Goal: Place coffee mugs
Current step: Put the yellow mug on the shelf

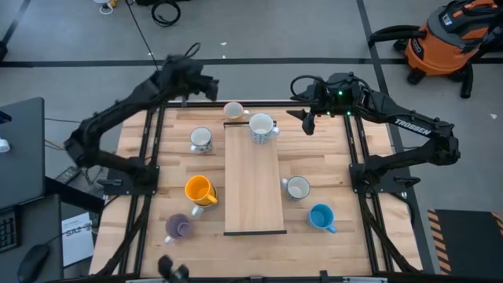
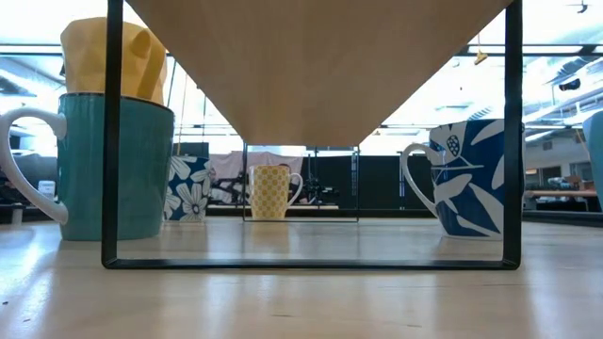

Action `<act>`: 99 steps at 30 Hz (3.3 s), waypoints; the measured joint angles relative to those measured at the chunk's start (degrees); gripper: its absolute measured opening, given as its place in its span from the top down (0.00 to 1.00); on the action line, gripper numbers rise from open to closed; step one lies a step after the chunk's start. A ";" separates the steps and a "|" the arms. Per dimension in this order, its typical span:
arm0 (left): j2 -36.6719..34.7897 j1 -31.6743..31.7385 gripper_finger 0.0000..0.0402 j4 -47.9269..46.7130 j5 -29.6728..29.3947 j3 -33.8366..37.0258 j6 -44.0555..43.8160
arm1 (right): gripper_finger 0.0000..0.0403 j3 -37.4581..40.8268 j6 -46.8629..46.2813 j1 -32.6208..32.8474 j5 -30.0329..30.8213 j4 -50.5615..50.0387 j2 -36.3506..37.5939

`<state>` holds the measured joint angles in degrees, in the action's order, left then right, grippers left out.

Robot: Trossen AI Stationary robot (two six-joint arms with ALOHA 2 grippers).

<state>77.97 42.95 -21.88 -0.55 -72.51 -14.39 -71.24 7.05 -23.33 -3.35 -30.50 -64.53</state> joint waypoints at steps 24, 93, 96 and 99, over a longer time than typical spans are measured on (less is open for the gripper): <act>20.85 3.27 0.62 -10.49 11.39 -5.24 -4.92 | 0.39 0.00 0.18 0.00 -5.80 -0.08 0.00; 27.38 1.06 0.92 -11.16 4.02 -4.00 -2.93 | 0.39 0.00 0.61 0.02 -5.80 -0.05 -0.02; 25.11 1.61 0.92 -11.11 3.45 -4.00 -2.75 | 0.39 0.00 0.61 0.00 -5.80 -0.04 -0.02; 22.44 2.45 0.92 -11.13 2.78 -4.09 -2.27 | 0.39 0.00 0.61 0.00 -5.78 -0.04 -0.02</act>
<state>100.41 45.39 -33.02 2.23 -76.60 -16.66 -71.24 7.66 -23.33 -9.13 -30.55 -64.55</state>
